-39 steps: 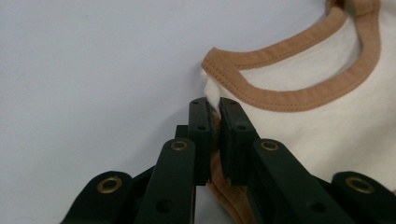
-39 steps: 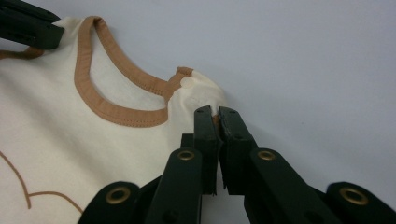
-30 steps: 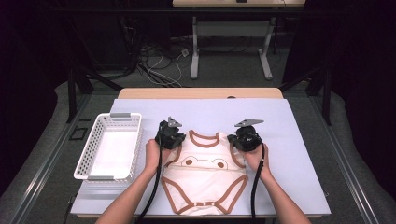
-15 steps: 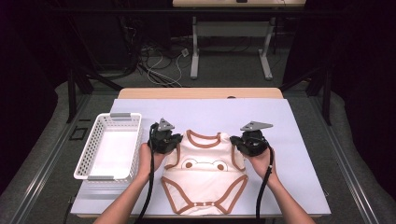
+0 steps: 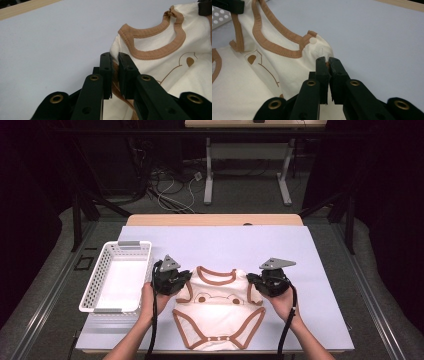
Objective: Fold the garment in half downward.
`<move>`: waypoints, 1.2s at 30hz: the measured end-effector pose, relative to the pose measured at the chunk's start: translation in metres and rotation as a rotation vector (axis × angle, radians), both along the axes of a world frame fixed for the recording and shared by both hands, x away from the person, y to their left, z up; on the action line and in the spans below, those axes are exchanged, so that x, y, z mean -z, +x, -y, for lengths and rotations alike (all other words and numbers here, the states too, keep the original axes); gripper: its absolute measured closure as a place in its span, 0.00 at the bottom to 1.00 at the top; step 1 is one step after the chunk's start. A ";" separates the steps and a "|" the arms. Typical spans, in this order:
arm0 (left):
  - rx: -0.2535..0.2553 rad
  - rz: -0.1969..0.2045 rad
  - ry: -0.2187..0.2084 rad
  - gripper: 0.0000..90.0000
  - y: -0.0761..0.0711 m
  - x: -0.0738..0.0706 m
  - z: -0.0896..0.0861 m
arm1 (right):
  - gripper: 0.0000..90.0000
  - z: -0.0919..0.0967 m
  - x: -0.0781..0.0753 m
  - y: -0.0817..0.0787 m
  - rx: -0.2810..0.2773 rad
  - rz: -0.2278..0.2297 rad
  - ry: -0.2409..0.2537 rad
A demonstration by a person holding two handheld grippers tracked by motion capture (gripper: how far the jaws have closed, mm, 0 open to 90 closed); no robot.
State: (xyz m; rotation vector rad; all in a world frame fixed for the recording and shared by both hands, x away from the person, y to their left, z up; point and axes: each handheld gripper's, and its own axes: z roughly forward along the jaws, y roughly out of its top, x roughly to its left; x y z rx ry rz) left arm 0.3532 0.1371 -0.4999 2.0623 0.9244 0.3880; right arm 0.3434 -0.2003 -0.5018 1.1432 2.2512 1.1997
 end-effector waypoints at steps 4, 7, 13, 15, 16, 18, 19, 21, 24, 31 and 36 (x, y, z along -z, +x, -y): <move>0.013 -0.018 -0.002 0.91 -0.005 0.004 -0.003 | 0.96 -0.002 -0.001 -0.005 -0.009 0.008 0.004; 0.021 -0.025 -0.017 0.91 -0.009 0.003 -0.005 | 0.96 -0.002 -0.005 -0.010 -0.013 0.014 0.008; 0.043 -0.027 -0.020 0.91 -0.017 0.001 -0.006 | 0.96 -0.001 -0.008 -0.017 -0.029 0.014 0.006; 0.050 -0.034 -0.016 0.91 -0.020 0.001 -0.007 | 0.96 0.000 -0.008 -0.019 -0.029 0.013 0.014; 0.047 -0.031 -0.016 0.91 -0.021 0.001 -0.007 | 0.96 0.001 -0.007 -0.019 -0.032 0.018 0.006; 0.052 -0.032 -0.018 0.91 -0.023 0.000 -0.008 | 0.96 0.001 -0.008 -0.023 -0.033 0.013 0.007; 0.053 -0.032 -0.019 0.91 -0.025 0.000 -0.009 | 0.96 0.000 -0.008 -0.024 -0.033 0.008 0.004; 0.057 -0.037 -0.017 0.91 -0.027 0.000 -0.010 | 0.96 -0.001 -0.007 -0.027 -0.042 0.007 0.003; 0.061 -0.045 -0.021 0.91 -0.030 0.002 -0.010 | 0.96 -0.003 -0.006 -0.031 -0.054 0.013 -0.009; 0.086 -0.052 -0.003 0.91 -0.037 0.004 -0.012 | 0.96 -0.003 -0.004 -0.040 -0.068 0.002 -0.022; 0.104 -0.063 0.006 0.90 -0.044 0.006 -0.013 | 0.96 -0.003 -0.002 -0.046 -0.080 -0.005 -0.029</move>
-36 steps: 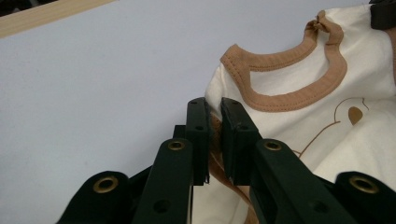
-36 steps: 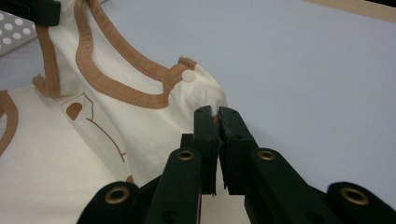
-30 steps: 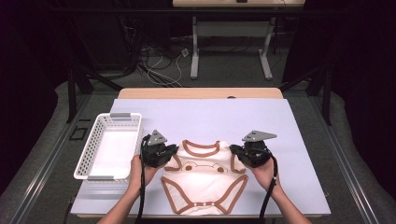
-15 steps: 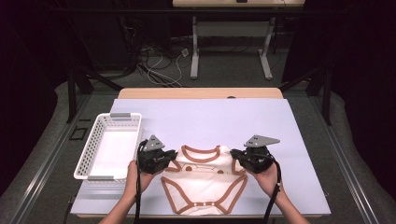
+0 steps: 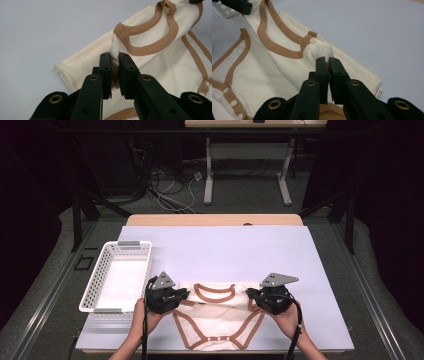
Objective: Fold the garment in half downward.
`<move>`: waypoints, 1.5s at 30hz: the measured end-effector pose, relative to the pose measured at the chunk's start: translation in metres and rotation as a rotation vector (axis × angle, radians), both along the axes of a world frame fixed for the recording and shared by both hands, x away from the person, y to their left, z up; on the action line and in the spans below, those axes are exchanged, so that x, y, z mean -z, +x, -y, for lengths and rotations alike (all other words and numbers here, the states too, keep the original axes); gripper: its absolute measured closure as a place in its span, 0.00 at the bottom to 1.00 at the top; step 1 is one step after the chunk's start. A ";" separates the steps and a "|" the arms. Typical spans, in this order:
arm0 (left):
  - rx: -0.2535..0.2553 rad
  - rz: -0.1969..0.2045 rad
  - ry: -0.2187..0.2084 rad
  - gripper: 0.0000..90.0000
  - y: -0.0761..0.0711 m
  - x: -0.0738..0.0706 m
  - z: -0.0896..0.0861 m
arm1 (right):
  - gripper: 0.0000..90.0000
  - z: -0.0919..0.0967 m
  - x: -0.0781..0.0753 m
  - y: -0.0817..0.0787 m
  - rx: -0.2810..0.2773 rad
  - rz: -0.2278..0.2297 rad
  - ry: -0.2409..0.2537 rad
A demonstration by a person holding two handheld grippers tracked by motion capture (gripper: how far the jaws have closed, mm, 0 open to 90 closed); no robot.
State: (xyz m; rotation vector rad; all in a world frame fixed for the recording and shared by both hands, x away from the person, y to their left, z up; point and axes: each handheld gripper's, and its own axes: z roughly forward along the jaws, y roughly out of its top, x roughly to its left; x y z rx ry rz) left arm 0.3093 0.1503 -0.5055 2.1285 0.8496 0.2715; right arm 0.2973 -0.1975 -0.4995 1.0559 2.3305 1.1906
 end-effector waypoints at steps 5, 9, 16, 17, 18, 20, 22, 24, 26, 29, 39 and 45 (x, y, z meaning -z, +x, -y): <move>0.009 -0.002 0.002 0.90 -0.007 0.001 -0.002 | 0.96 -0.001 0.003 -0.006 -0.017 -0.007 -0.006; 0.022 -0.010 0.015 0.90 -0.011 0.005 -0.002 | 0.96 -0.003 0.007 -0.011 -0.030 -0.022 -0.031; 0.041 -0.036 0.035 0.90 -0.015 0.013 0.000 | 0.96 -0.005 0.014 -0.016 -0.045 -0.046 -0.063; 0.043 -0.042 0.037 0.90 -0.016 0.014 0.000 | 0.96 -0.005 0.015 -0.017 -0.043 -0.054 -0.060; 0.051 -0.046 0.044 0.90 -0.017 0.014 0.000 | 0.96 -0.005 0.016 -0.017 -0.048 -0.048 -0.065; 0.055 -0.057 0.051 0.90 -0.019 0.017 0.001 | 0.96 -0.005 0.018 -0.019 -0.051 -0.055 -0.066; 0.060 -0.059 0.060 0.90 -0.021 0.021 0.002 | 0.96 -0.005 0.020 -0.019 -0.062 -0.058 -0.079; 0.061 -0.075 0.066 0.89 -0.022 0.024 0.003 | 0.96 -0.006 0.024 -0.021 -0.061 -0.073 -0.090; 0.077 -0.077 0.093 0.89 -0.021 0.027 0.004 | 0.96 -0.008 0.029 -0.021 -0.063 -0.087 -0.106; 0.081 -0.095 0.103 0.89 -0.021 0.032 0.007 | 0.95 -0.009 0.034 -0.021 -0.067 -0.097 -0.134; 0.105 -0.140 0.140 0.87 -0.022 0.040 0.007 | 0.93 -0.011 0.046 -0.017 -0.073 -0.134 -0.181; 0.085 -0.137 0.146 0.65 -0.026 0.035 0.002 | 0.65 -0.009 0.041 -0.016 -0.089 -0.182 -0.153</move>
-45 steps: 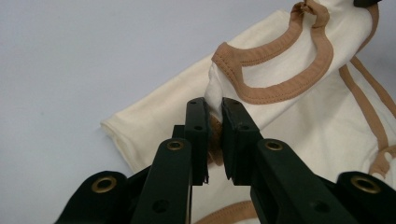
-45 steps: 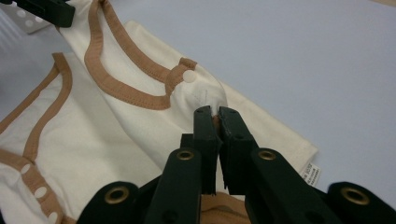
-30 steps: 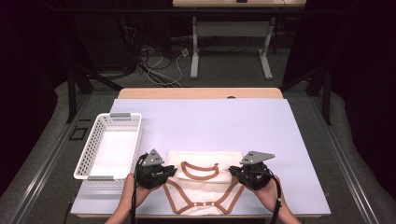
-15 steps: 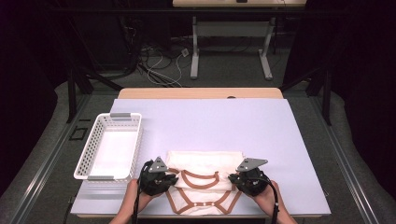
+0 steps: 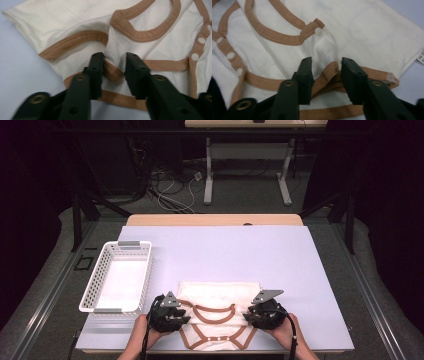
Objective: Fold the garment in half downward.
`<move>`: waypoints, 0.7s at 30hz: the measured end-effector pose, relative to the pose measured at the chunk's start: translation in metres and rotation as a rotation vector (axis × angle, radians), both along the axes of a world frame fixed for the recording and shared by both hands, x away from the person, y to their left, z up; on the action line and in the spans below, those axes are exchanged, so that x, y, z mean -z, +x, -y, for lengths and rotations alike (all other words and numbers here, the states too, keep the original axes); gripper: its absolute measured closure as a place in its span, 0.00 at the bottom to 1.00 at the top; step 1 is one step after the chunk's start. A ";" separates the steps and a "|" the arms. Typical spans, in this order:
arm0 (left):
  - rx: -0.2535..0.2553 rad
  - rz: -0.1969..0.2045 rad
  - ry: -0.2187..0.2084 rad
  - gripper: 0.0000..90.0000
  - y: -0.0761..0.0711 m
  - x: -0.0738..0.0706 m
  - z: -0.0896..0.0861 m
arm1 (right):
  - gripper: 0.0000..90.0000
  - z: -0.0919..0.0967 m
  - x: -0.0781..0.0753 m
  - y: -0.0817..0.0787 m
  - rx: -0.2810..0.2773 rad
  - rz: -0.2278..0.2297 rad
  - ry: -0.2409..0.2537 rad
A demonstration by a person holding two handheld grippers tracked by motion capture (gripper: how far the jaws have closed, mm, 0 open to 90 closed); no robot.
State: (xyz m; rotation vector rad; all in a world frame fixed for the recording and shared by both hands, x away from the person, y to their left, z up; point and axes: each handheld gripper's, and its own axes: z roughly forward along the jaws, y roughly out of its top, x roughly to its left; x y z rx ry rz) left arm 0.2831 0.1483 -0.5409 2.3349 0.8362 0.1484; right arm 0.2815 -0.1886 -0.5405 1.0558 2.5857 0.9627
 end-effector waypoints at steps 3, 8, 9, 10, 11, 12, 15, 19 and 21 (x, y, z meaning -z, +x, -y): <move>-0.019 0.043 -0.006 0.48 -0.004 -0.009 -0.004 | 0.54 0.003 -0.005 0.001 -0.014 -0.003 0.006; -0.048 0.121 -0.051 0.41 -0.007 -0.022 -0.009 | 0.46 0.010 -0.016 0.002 0.014 0.023 0.054; -0.062 0.123 -0.052 0.41 -0.006 -0.022 -0.010 | 0.46 0.013 -0.017 0.003 0.020 0.035 0.062; -0.075 0.132 -0.048 0.41 -0.005 -0.021 -0.010 | 0.46 0.015 -0.019 0.004 0.036 0.047 0.078; -0.093 0.132 -0.033 0.42 -0.004 -0.020 -0.011 | 0.46 0.017 -0.020 0.005 0.048 0.043 0.074; -0.111 0.142 -0.020 0.43 -0.003 -0.019 -0.011 | 0.46 0.019 -0.019 0.007 0.064 0.053 0.084; -0.154 0.137 -0.006 0.45 0.002 -0.013 -0.012 | 0.48 0.025 -0.016 0.013 0.099 0.048 0.072; -0.194 0.125 0.003 0.49 0.007 -0.007 -0.015 | 0.52 0.030 -0.011 0.022 0.138 0.067 0.068; -0.205 0.125 0.016 0.51 0.009 -0.003 -0.015 | 0.55 0.032 -0.010 0.025 0.158 0.071 0.060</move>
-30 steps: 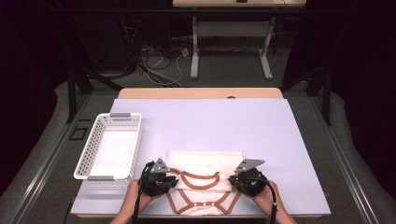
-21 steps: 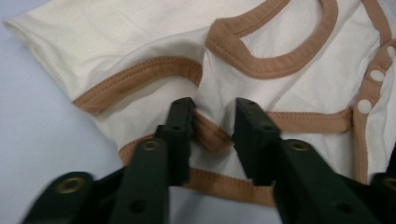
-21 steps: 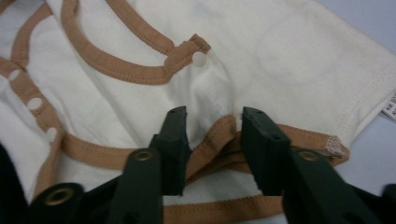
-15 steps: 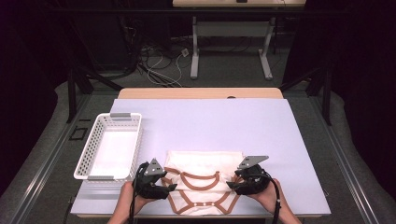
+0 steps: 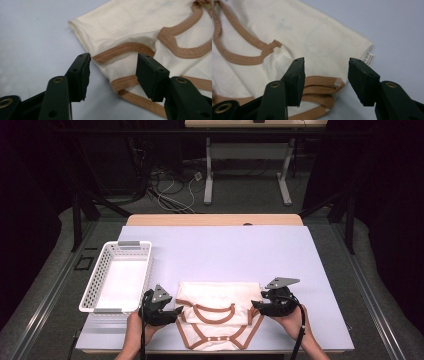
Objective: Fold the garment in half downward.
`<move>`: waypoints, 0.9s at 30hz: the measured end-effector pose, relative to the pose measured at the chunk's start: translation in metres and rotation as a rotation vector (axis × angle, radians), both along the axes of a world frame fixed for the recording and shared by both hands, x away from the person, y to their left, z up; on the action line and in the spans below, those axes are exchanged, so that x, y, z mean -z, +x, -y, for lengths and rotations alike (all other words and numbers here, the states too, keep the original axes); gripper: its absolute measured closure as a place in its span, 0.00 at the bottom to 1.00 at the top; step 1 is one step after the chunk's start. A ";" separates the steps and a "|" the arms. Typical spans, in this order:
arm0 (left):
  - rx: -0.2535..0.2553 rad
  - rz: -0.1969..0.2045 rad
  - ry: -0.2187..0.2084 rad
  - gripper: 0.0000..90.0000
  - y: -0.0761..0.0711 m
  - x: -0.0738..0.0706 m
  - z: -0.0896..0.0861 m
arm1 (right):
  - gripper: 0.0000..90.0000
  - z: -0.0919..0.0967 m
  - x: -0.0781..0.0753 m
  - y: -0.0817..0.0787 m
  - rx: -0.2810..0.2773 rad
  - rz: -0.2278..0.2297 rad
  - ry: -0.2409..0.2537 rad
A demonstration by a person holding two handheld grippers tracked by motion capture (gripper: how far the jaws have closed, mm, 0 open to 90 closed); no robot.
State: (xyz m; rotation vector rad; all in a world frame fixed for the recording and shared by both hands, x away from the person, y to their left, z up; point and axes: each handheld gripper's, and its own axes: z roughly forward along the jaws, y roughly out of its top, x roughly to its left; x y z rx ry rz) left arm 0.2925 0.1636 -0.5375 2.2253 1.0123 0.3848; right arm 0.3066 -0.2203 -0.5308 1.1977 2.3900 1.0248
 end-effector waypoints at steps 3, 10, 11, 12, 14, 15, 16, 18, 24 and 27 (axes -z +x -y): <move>-0.018 -0.012 0.002 0.53 0.002 0.005 0.000 | 0.58 0.003 0.003 0.005 0.025 -0.003 -0.004; -0.022 -0.034 0.017 0.59 0.006 0.012 0.001 | 0.60 0.006 0.011 0.022 0.083 -0.020 0.013; -0.021 -0.035 0.015 0.60 0.007 0.015 0.002 | 0.61 0.005 0.012 0.025 0.088 -0.015 0.012; -0.023 -0.037 0.014 0.61 0.007 0.016 0.003 | 0.61 0.005 0.012 0.028 0.093 -0.019 0.013; -0.019 -0.044 0.008 0.61 0.007 0.016 0.002 | 0.60 0.003 0.014 0.033 0.106 -0.022 0.019; -0.018 -0.047 -0.002 0.62 0.007 0.017 0.002 | 0.60 0.002 0.015 0.036 0.112 -0.020 0.017; -0.018 -0.054 -0.011 0.62 0.007 0.017 0.001 | 0.59 0.001 0.016 0.038 0.117 -0.018 0.015; -0.017 -0.044 -0.013 0.62 0.007 0.018 0.000 | 0.56 -0.001 0.018 0.043 0.128 -0.027 0.005; -0.016 -0.049 -0.036 0.71 0.006 0.019 -0.002 | 0.69 -0.006 0.022 0.047 0.125 -0.022 -0.040; -0.027 -0.035 -0.047 0.77 0.006 0.020 -0.002 | 0.75 -0.007 0.023 0.046 0.129 -0.021 -0.033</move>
